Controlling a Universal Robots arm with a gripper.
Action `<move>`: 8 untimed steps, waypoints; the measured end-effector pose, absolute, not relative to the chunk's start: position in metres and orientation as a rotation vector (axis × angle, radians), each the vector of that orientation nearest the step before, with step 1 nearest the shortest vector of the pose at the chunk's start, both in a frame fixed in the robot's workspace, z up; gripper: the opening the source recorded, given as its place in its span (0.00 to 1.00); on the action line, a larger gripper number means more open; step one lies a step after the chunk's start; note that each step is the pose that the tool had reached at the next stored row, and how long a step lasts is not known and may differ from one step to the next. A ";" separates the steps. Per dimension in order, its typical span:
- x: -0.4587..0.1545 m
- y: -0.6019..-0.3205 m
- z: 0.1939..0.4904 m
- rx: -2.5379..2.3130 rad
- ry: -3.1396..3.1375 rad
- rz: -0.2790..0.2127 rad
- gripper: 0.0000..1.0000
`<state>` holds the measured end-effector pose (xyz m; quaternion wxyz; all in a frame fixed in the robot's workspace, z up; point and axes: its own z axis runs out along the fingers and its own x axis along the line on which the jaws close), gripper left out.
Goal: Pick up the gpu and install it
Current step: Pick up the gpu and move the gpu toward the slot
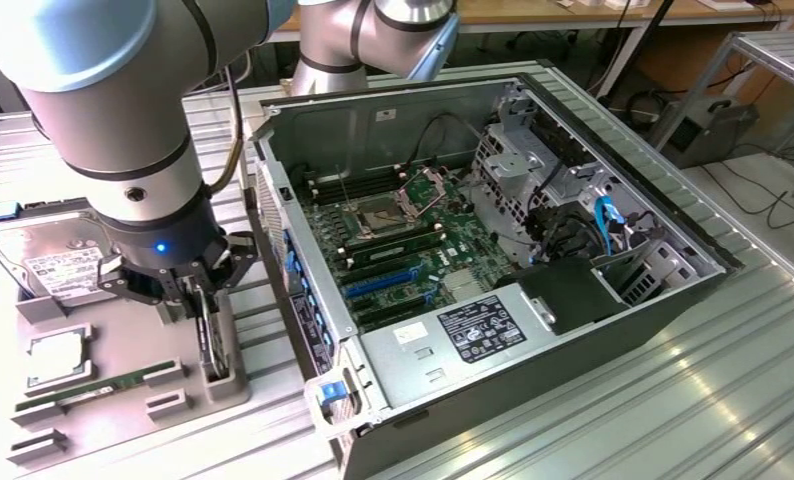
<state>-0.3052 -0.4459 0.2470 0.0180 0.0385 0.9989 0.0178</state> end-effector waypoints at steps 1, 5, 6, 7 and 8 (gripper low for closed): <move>-0.305 -0.446 0.247 0.120 3.103 0.055 0.28; -0.305 -0.446 0.247 0.120 3.103 0.055 0.26; -0.305 -0.446 0.247 0.120 3.103 0.055 0.26; -0.305 -0.446 0.247 0.118 3.103 0.055 0.26; -0.305 -0.446 0.247 0.114 3.103 0.055 0.26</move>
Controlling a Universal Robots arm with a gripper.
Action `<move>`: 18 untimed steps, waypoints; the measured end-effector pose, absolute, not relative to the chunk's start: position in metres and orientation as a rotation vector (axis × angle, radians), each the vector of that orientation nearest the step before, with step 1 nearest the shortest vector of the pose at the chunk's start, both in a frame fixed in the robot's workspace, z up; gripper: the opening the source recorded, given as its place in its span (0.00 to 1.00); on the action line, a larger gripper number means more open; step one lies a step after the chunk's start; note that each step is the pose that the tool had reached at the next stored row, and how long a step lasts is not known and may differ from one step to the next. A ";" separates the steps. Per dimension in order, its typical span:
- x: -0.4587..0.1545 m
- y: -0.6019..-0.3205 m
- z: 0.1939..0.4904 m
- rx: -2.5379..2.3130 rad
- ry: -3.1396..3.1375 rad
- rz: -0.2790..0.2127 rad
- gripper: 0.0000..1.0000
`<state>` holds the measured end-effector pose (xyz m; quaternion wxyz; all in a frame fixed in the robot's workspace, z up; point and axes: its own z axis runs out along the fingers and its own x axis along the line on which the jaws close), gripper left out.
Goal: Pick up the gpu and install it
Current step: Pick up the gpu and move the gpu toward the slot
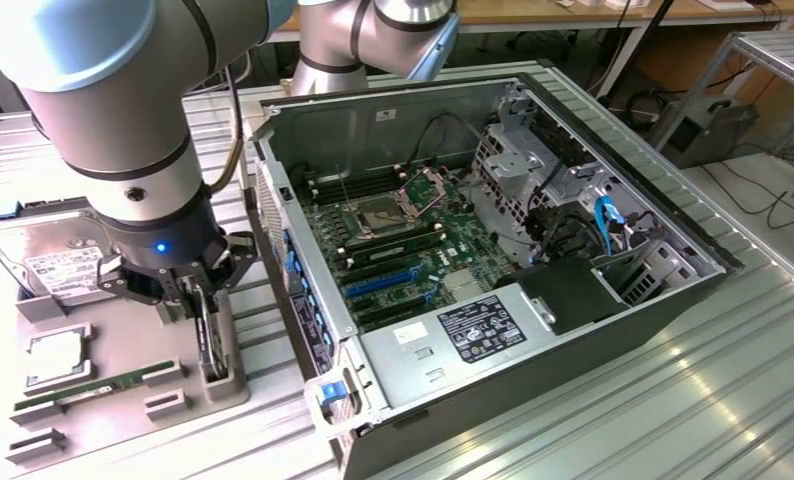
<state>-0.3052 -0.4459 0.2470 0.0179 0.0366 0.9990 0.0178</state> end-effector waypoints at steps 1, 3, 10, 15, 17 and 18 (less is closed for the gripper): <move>-0.305 -0.446 0.247 0.106 3.104 0.055 0.26; -0.305 -0.446 0.247 0.083 3.104 0.056 0.26; -0.299 -0.446 0.247 -0.003 3.107 0.061 0.26; -0.294 -0.447 0.254 -0.026 3.107 0.067 0.26; -0.294 -0.447 0.258 -0.030 3.107 0.068 0.26; -0.294 -0.447 0.263 -0.034 3.107 0.069 0.26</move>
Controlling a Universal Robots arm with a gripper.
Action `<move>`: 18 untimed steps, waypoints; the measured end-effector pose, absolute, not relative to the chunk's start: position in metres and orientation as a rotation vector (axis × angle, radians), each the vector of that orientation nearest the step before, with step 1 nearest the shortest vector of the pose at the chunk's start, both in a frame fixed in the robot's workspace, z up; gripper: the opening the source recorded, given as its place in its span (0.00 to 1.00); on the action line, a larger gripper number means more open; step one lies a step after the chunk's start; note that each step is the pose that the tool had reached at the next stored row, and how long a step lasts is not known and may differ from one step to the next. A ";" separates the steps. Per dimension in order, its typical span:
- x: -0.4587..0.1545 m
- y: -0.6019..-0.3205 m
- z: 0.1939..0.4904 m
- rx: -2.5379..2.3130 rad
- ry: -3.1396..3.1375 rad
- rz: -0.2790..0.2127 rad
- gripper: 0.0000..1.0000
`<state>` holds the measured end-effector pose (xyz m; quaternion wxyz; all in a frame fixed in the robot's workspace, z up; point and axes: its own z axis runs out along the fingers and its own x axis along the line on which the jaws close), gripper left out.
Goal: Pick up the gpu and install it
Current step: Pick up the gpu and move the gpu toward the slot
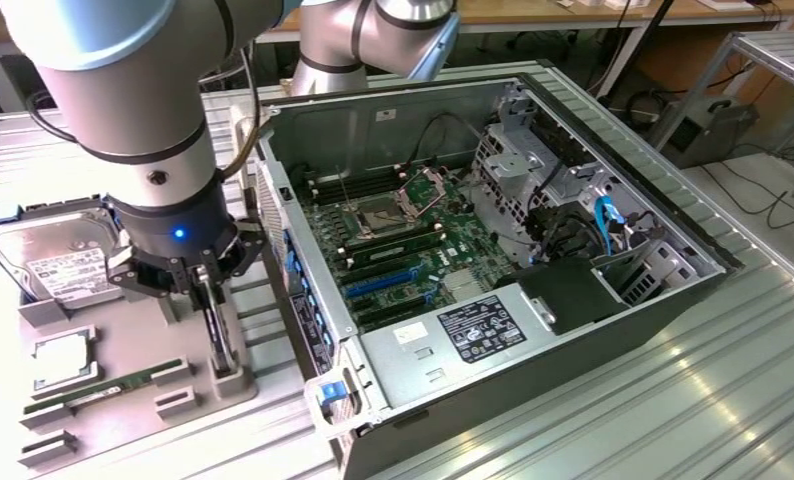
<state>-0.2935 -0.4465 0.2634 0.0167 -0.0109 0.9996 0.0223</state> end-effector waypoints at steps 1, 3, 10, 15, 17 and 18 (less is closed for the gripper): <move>-0.293 -0.447 0.266 -0.035 3.107 0.070 0.26; -0.293 -0.447 0.271 -0.038 3.107 0.071 0.26; -0.293 -0.448 0.309 -0.042 3.107 0.075 0.26; -0.291 -0.451 0.334 -0.042 3.108 0.075 0.26; -0.290 -0.453 0.343 -0.042 3.109 0.076 0.26; -0.289 -0.454 0.348 -0.042 3.110 0.076 0.26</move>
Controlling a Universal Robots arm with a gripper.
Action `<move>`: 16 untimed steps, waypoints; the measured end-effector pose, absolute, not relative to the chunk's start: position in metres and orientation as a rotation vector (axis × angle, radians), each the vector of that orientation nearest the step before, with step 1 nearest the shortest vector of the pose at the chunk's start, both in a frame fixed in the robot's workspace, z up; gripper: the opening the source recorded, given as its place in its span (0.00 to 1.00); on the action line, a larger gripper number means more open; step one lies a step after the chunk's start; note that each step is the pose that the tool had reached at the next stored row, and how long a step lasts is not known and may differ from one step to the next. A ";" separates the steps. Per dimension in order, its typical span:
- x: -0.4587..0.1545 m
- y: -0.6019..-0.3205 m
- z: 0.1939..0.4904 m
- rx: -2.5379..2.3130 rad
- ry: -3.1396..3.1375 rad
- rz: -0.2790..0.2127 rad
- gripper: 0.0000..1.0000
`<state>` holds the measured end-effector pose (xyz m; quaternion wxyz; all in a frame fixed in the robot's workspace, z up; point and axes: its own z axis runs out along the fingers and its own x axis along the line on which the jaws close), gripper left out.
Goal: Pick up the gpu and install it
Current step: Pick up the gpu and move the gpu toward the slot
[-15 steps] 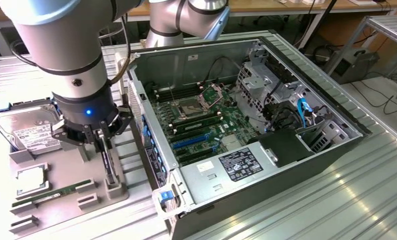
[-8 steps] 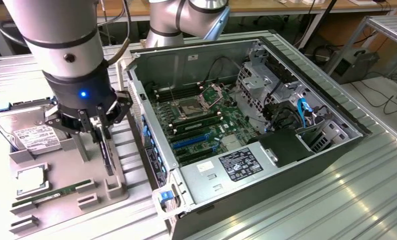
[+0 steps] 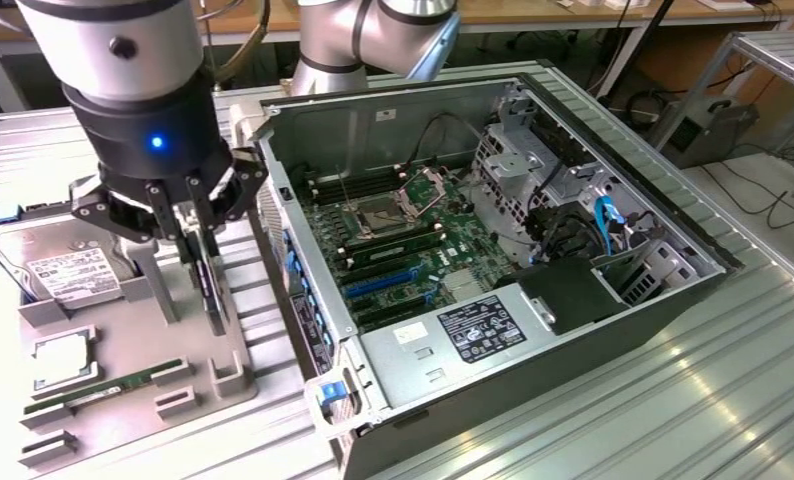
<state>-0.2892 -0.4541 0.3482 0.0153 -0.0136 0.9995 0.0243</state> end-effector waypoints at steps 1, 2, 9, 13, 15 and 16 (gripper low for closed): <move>-0.288 -0.455 0.353 -0.042 3.110 0.076 0.26; -0.287 -0.457 0.360 -0.042 3.112 0.076 0.26; -0.277 -0.470 0.404 -0.042 3.122 0.076 0.26; -0.266 -0.476 0.426 -0.042 3.131 0.077 0.26; -0.259 -0.478 0.433 -0.042 3.136 0.077 0.26; -0.256 -0.479 0.436 -0.042 3.139 0.077 0.26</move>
